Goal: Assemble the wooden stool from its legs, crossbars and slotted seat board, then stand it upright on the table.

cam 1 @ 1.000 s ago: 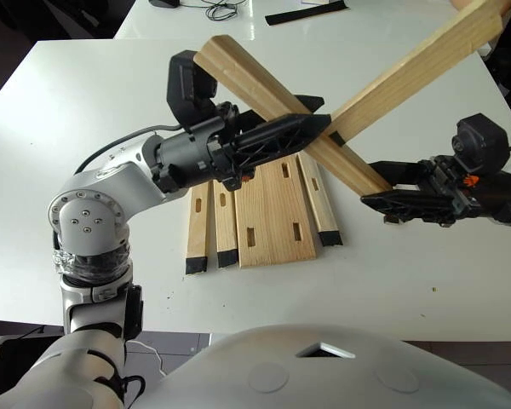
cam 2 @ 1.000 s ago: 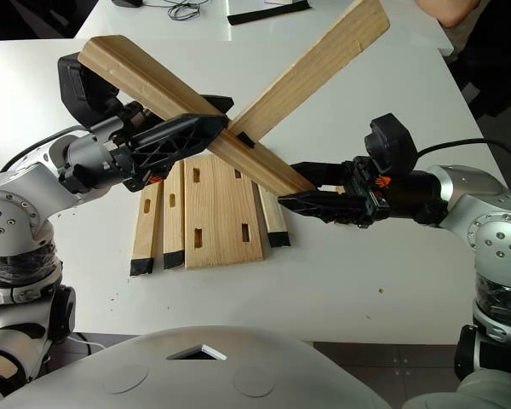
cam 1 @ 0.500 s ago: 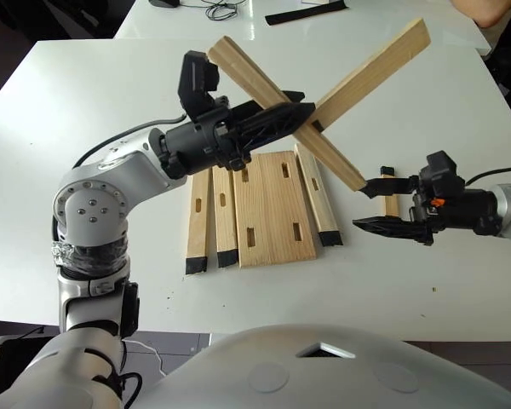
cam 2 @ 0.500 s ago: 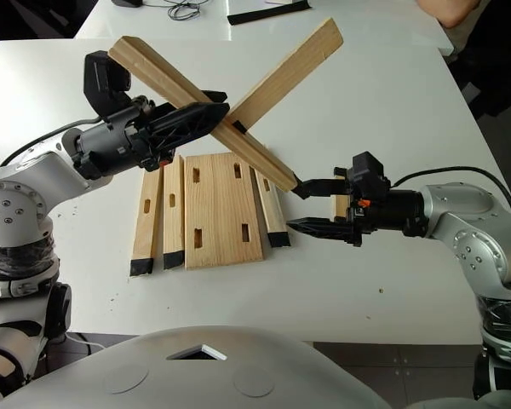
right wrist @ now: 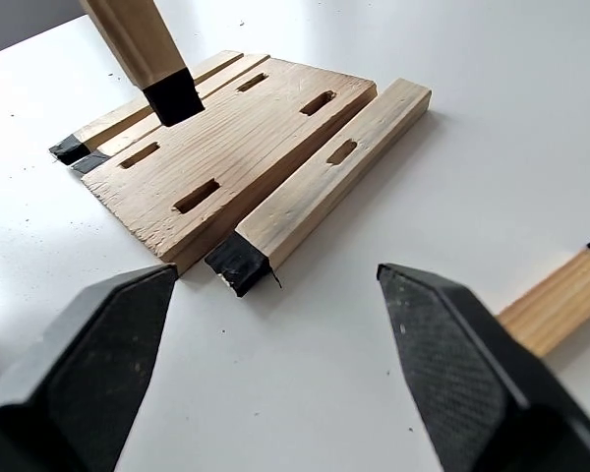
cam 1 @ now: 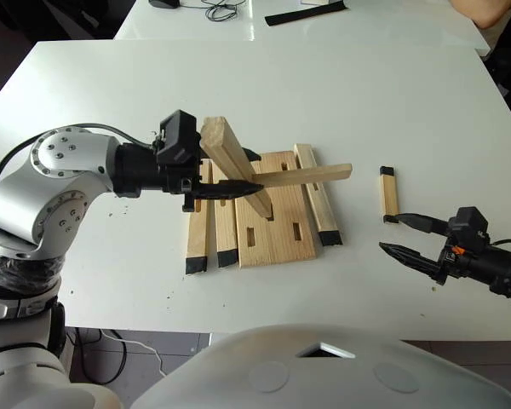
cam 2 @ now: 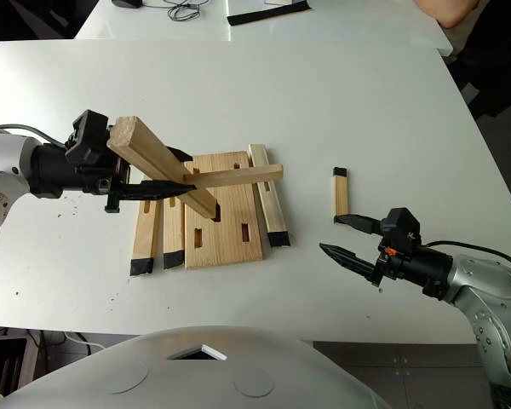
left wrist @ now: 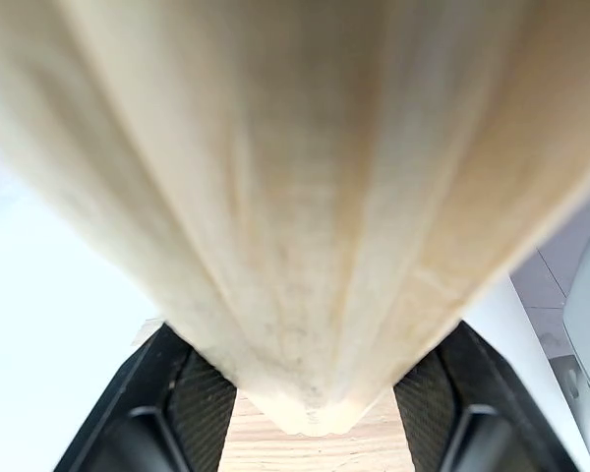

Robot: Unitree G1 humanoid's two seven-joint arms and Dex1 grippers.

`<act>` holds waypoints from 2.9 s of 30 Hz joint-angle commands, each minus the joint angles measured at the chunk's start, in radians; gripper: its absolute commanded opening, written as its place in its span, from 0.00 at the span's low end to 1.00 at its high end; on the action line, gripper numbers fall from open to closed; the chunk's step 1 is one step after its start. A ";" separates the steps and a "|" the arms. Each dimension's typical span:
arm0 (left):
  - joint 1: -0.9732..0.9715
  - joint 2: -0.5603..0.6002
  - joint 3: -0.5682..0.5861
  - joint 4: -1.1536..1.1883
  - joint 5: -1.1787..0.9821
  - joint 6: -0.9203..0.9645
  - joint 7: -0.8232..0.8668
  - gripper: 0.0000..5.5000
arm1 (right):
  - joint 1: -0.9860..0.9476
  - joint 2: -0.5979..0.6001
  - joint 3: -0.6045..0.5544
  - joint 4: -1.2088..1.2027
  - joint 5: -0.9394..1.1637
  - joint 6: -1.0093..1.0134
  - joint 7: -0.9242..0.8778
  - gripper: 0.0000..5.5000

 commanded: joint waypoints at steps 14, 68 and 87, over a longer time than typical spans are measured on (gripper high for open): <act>0.192 0.044 0.095 0.003 0.060 -0.060 -0.066 0.38 | 0.033 0.015 0.022 -0.015 -0.073 -0.049 -0.034 0.68; 0.223 0.085 0.176 -0.128 -0.026 0.034 -0.053 0.38 | -0.001 0.041 0.030 0.011 -0.081 -0.062 -0.081 0.68; 0.250 0.080 0.197 -0.140 -0.024 0.047 -0.041 0.38 | 0.002 0.052 0.053 0.013 -0.092 -0.086 -0.095 0.68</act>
